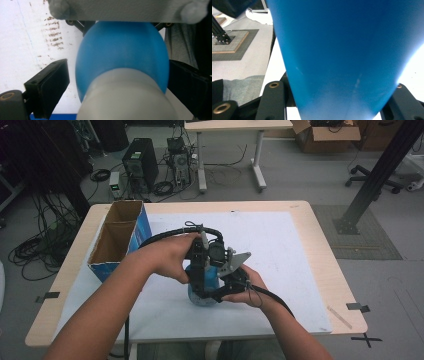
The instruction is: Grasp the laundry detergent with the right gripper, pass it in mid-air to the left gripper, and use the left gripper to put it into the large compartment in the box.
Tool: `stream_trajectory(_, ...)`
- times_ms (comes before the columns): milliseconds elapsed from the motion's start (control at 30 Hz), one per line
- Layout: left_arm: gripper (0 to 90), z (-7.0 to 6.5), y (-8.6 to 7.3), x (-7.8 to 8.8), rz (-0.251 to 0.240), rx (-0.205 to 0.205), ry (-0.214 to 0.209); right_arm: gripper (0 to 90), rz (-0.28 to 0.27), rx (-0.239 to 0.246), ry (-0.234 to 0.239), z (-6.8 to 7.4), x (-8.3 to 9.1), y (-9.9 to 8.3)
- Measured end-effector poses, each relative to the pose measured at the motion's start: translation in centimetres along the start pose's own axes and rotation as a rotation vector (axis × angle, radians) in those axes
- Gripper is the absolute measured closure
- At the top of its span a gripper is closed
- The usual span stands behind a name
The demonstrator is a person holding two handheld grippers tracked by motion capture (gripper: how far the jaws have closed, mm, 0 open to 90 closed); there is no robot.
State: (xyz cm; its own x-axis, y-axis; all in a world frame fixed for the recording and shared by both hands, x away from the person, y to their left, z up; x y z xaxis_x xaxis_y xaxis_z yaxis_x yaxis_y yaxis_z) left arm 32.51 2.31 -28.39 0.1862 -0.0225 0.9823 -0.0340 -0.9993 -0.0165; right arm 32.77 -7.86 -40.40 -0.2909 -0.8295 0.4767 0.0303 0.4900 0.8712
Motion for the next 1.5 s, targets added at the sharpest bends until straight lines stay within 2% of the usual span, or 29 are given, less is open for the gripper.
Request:
stream_trajectory(267, 12.6, -0.13, 0.01, 0.05, 0.000, 0.001, 0.002, 45.4, -0.003, -0.005, -0.004, 0.06, 0.06, 0.11)
stream_trajectory(433, 14.9, -0.19, 0.02, 0.02, -0.002, 0.004, 0.005, 45.3, -0.013, 0.009, -0.006, 0.03, 0.06, 0.16)
stream_trajectory(833, 19.6, -0.28, 0.07, -0.02, 0.007, -0.003, 0.021, 45.2, -0.011, 0.003, -0.018, 0.03, 0.17, 0.14)
stream_trajectory(1133, 28.1, -0.34, 0.18, -0.06, 0.010, -0.009, 0.006, 45.2, -0.017, -0.001, -0.007, 0.07, 0.19, 0.15)
stream_trajectory(1333, 36.3, -0.37, 0.15, -0.03, 0.009, -0.008, 0.018, 45.2, -0.018, 0.000, -0.005, 0.21, 0.18, 0.13)
stream_trajectory(1500, 37.1, -0.41, 0.19, -0.03, 0.011, -0.003, 0.017, 45.2, -0.019, 0.001, -0.007, 0.27, 0.18, 0.12)
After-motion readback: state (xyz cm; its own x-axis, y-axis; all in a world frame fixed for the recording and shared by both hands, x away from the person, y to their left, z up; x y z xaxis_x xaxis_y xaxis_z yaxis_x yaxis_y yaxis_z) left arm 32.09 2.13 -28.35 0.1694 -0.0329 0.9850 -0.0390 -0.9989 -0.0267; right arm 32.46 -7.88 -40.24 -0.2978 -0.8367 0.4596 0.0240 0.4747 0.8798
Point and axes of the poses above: each handheld gripper's, and its own axes: x roughly backward along the jaws, y roughly out of its top, z roughly to its left, the point moved 1 cm from there along -x, roughly forward along the jaws, and after that the axes turned 14 degrees about -y, right-handed, at the moved point
